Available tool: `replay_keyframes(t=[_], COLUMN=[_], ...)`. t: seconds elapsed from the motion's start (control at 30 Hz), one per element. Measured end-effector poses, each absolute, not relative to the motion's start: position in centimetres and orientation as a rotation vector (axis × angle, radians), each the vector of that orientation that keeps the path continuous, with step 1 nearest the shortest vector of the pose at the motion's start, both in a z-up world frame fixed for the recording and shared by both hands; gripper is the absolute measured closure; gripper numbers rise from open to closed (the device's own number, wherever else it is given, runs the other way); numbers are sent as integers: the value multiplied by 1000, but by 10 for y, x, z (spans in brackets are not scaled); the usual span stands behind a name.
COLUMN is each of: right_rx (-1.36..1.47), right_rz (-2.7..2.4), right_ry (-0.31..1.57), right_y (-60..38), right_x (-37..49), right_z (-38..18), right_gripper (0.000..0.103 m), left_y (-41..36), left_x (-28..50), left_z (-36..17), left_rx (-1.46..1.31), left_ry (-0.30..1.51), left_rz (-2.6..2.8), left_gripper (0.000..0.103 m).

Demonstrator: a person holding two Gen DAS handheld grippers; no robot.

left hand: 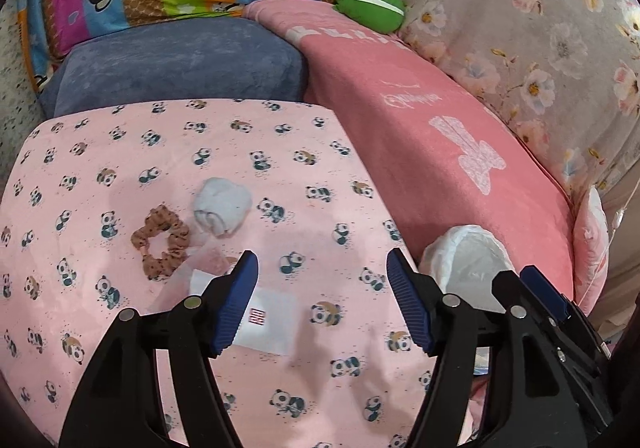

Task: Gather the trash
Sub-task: 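Move both open tools back over the scrunchie and white packet, then grasp the brown scrunchie with the left tool while the right tool grasps the tissue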

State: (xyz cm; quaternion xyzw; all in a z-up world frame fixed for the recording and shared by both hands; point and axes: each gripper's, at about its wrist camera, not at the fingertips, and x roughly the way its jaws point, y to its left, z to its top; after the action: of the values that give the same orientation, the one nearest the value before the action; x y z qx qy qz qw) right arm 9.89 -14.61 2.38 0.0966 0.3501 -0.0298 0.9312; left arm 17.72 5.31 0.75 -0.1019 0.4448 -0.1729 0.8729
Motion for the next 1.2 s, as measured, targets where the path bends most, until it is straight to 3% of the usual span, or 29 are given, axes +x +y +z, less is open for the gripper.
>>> replay_keyframes(t=[0.63,1.2], right_rx=[100,105], right_rz=[148,155], right_ry=[980,984], right_y=[-21,-5], right_x=[134,189], right_z=[-88,-92], right_gripper=[40,40], left_y=[170,158], left_x=[198,274], left_z=[-85,-118], left_rx=[-280,-427], left_ry=[1088,1173], left_rz=[-140,-209], left_gripper=[33,31])
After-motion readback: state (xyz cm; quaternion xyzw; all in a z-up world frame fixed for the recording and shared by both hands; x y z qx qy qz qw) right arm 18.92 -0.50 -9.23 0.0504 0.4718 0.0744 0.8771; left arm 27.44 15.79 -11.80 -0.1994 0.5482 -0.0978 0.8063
